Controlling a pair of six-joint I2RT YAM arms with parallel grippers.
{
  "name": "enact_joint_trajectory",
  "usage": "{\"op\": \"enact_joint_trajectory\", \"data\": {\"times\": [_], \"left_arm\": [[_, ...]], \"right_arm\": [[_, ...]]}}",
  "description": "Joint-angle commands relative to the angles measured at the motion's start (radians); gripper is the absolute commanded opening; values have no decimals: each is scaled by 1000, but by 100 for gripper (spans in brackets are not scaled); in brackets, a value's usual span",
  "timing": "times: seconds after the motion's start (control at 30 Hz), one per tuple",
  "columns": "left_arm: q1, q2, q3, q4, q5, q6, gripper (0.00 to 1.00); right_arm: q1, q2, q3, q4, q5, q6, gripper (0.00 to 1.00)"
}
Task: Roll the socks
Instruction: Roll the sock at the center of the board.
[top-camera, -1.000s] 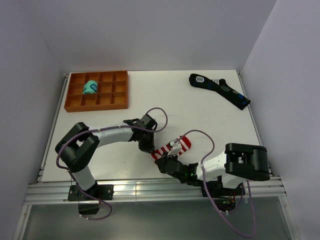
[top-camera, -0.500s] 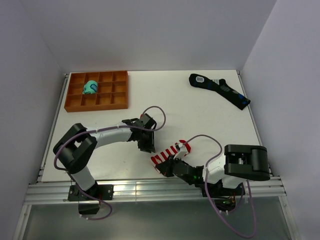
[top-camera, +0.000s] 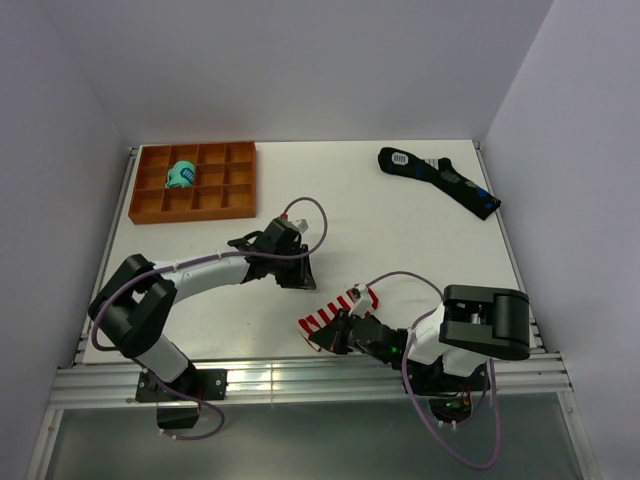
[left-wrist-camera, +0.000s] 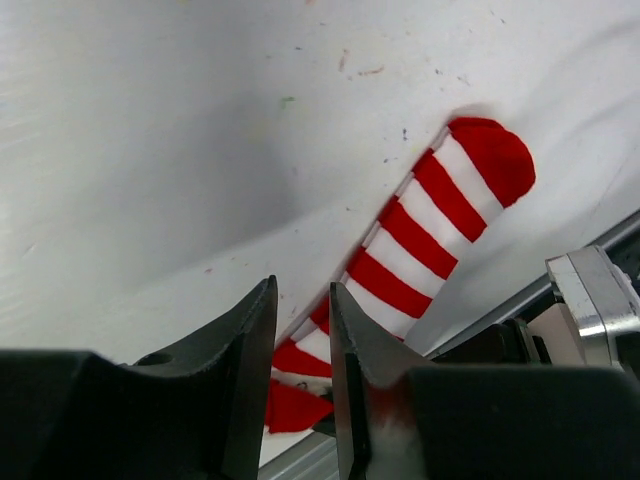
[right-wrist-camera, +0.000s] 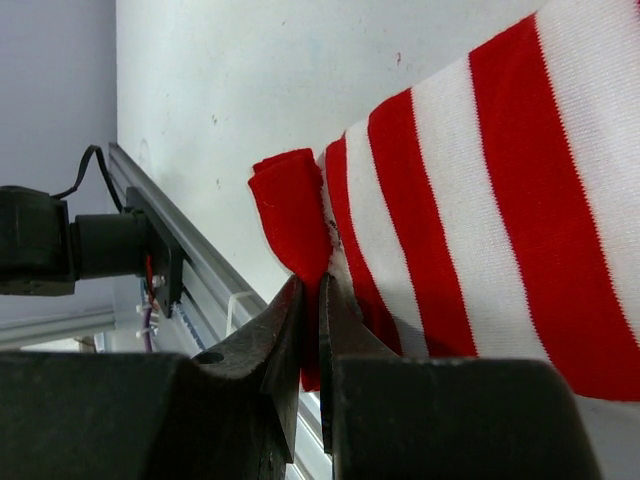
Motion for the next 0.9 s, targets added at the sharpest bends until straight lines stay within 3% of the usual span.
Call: {"op": "enact_joint_trajectory", "data": {"times": [0.0, 0.43, 0.87], "left_arm": [[-2, 44, 10, 85, 113, 139, 33], [-18, 180, 49, 7, 280, 314, 44], [-72, 277, 95, -68, 300, 382, 42]], "right_arm": [[1, 40, -95, -243, -72, -21, 7], [1, 97, -122, -180, -86, -24, 7], [-1, 105, -125, -177, -83, -34, 7]]}}
